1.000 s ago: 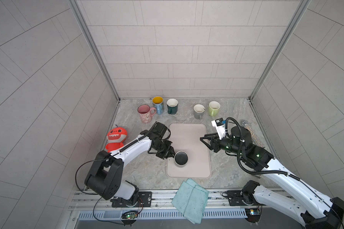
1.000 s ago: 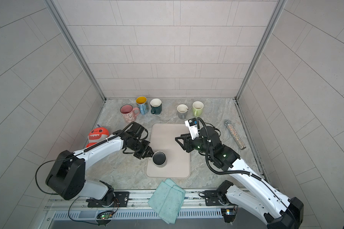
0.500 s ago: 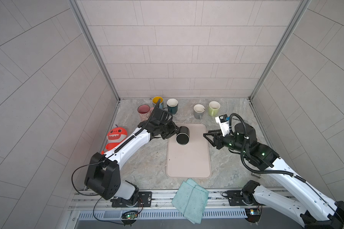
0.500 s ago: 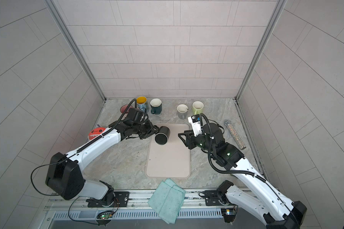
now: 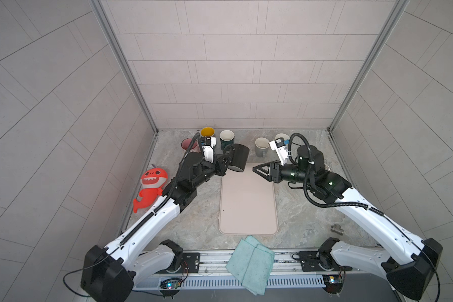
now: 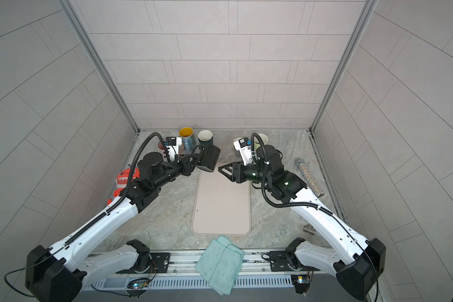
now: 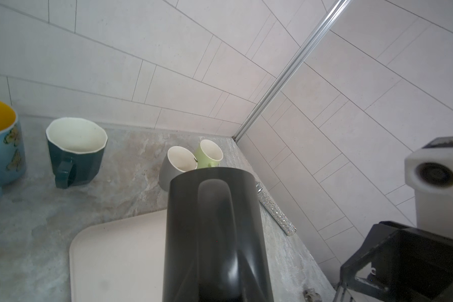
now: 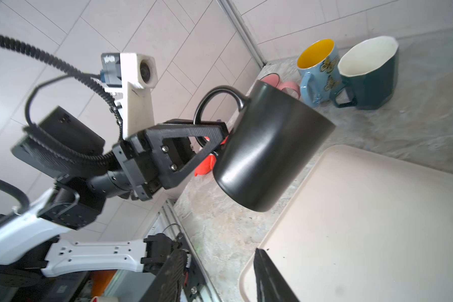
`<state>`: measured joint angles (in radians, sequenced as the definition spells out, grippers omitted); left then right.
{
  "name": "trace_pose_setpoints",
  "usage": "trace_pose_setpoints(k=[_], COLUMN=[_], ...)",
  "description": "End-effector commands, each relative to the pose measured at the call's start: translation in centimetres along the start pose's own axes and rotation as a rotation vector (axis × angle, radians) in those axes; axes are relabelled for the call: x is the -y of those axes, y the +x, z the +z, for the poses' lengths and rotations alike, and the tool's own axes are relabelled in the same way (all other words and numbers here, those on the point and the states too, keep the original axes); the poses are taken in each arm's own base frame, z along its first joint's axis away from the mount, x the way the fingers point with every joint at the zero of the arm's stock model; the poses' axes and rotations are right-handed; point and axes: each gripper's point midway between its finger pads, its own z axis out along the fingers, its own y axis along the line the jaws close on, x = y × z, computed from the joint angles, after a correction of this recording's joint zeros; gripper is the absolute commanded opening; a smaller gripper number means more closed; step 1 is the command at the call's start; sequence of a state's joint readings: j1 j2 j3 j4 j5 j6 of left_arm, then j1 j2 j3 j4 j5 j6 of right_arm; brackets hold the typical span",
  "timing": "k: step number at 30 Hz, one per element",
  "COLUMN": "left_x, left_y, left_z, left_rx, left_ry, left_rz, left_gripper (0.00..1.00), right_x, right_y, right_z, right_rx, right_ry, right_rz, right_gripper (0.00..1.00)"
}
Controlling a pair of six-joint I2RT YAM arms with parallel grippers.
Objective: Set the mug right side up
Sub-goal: 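Carry the black mug toward the right gripper while the right reaches for its handle, then close the right gripper on the black mug's handle while the left holds it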
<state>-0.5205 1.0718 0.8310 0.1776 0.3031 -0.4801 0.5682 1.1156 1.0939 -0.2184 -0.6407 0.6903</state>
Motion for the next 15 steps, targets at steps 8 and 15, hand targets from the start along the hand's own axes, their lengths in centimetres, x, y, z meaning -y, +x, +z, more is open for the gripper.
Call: trace_pose_setpoints(k=[8, 15], left_x=[3.4, 3.5], left_y=[-4.3, -5.0], left_z=[-2.6, -3.4], left_rx=[0.345, 0.476], left_ry=[-0.003, -0.079], left_rz=[0.328, 0.378], left_gripper=[0.0, 0.0], right_x=[-3.9, -3.7], right_y=[-3.3, -3.4], right_z=[0.8, 1.7], right_rx=[0.057, 0.049], right_ry=[-0.24, -0.281], right_rz=[0.206, 0.298], right_gripper=[0.47, 0.47])
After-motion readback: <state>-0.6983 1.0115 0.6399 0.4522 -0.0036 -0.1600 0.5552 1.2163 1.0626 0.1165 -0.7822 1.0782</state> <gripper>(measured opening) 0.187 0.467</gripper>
